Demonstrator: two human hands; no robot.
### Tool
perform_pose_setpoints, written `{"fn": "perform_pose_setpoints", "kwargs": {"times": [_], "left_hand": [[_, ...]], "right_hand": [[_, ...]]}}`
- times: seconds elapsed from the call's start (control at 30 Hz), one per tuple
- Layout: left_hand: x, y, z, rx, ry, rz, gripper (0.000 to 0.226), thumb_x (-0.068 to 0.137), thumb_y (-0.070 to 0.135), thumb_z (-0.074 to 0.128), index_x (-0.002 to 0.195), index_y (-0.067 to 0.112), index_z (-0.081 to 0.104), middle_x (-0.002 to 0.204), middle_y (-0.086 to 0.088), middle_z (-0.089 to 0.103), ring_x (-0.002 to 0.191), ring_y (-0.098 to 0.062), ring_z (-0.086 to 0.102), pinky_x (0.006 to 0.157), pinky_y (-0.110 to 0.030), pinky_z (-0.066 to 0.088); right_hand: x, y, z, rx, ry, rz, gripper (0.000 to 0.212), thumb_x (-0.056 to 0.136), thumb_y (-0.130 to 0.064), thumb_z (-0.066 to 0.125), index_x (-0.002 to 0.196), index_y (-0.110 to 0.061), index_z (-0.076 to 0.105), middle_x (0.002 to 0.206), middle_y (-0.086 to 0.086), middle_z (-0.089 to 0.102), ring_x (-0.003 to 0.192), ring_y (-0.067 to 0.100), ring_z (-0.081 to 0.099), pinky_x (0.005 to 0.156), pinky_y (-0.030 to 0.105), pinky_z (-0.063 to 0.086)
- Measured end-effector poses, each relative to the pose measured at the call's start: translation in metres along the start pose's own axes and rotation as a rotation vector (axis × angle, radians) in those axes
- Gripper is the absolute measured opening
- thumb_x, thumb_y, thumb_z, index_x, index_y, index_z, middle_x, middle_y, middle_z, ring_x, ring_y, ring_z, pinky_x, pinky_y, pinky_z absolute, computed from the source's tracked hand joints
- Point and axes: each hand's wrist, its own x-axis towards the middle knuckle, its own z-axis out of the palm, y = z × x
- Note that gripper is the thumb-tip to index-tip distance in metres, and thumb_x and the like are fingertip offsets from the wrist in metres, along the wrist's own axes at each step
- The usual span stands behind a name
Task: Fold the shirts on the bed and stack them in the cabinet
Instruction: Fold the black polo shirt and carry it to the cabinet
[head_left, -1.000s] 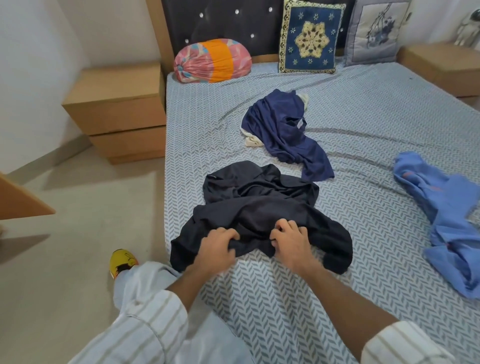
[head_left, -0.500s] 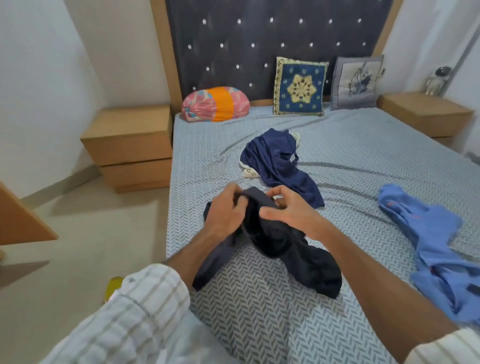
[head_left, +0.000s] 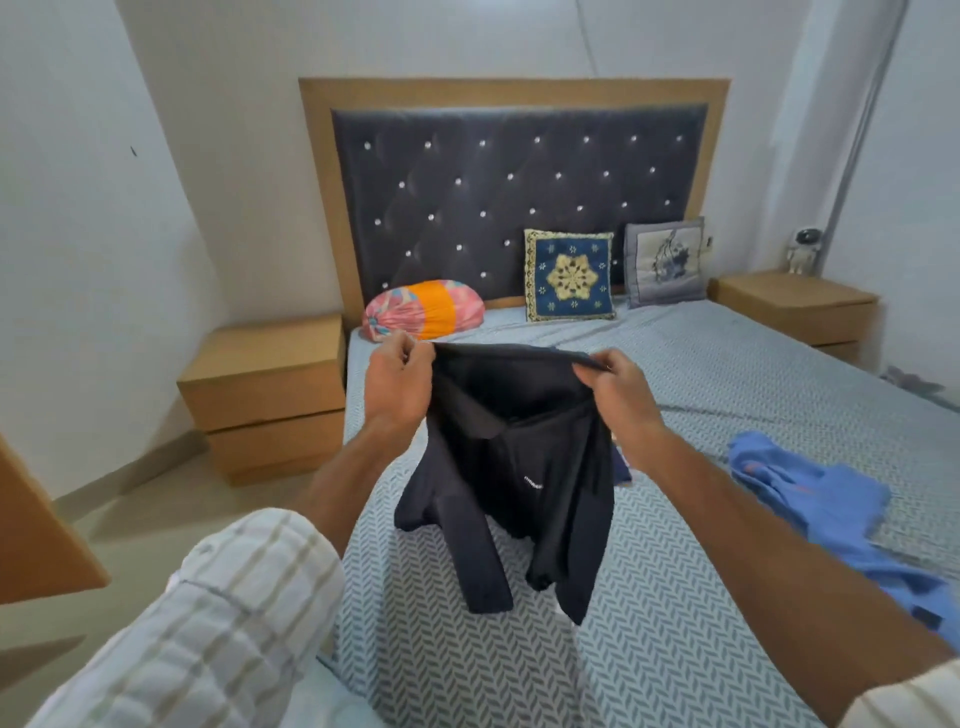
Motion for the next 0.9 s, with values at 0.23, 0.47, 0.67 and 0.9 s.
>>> {"fn": "perform_pose_setpoints", "kwargs": {"times": [0.23,0.47,0.67,0.9], "left_hand": [[0.001,0.028,-0.004,0.005,-0.243,-0.156,0.038,0.098,0.048,0.055,0.118,0.018,0.045,0.099,0.014,0.051,0.090,-0.003,0.053,0.080,-0.022,0.045],[0.002,0.016,-0.034,0.675,-0.765,-0.068,0.071,0.072,0.013,0.086,0.130,0.022,0.046,0.130,0.004,0.057,0.117,-0.017,0.055,0.101,-0.035,0.048],[0.010,0.013,-0.044,0.432,-0.541,0.011,0.013,0.091,0.011,0.069,0.098,0.018,0.078,0.099,-0.006,0.076,0.093,-0.019,0.067,0.088,-0.034,0.051],[0.025,0.032,-0.043,0.483,-0.244,0.077,0.029,0.096,0.011,0.050,0.111,0.022,0.072,0.115,-0.006,0.068,0.103,-0.027,0.062,0.089,-0.034,0.047]], "right_hand": [[-0.011,-0.059,-0.034,-0.325,-0.640,-0.035,0.051,0.078,-0.027,0.085,0.124,-0.028,0.063,0.117,-0.008,0.072,0.107,0.012,0.069,0.097,0.031,0.052],[-0.006,-0.061,-0.056,-0.806,-0.435,-0.126,0.025,0.083,-0.014,0.078,0.107,-0.017,0.071,0.102,-0.003,0.072,0.100,0.018,0.067,0.088,0.033,0.054],[-0.001,-0.078,-0.086,-0.716,-0.224,-0.204,0.009,0.094,-0.019,0.066,0.095,-0.012,0.072,0.093,0.005,0.069,0.087,0.019,0.064,0.067,0.028,0.045],[-0.004,-0.092,-0.117,-0.854,-0.061,-0.213,0.022,0.099,-0.020,0.060,0.119,-0.022,0.069,0.114,0.005,0.068,0.097,0.021,0.058,0.080,0.027,0.039]]}}
